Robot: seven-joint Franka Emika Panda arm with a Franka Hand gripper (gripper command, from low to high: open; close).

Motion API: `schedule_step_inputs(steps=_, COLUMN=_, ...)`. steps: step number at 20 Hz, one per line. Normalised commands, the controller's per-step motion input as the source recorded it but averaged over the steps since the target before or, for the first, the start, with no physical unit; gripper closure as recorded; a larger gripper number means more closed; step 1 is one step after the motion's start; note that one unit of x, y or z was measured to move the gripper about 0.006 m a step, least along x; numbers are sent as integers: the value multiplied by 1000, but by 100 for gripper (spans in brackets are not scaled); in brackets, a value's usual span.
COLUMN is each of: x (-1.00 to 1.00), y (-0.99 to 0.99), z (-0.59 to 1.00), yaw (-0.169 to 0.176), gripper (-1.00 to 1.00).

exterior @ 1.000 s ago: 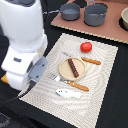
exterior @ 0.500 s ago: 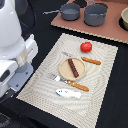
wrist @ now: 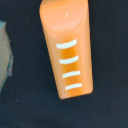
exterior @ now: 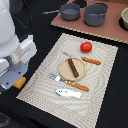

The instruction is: Interact with the objects in diverse but meaningful ways.

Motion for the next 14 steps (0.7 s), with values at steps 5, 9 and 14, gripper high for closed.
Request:
schedule_step_inputs(steps=5, x=-197, y=12, z=-401, yaw=-2, gripper=-100)
schedule_step_inputs(steps=9, x=-243, y=0, z=-453, yaw=0, gripper=-100)
schedule_step_inputs(steps=14, x=-274, y=117, z=-393, yaw=0, gripper=-100)
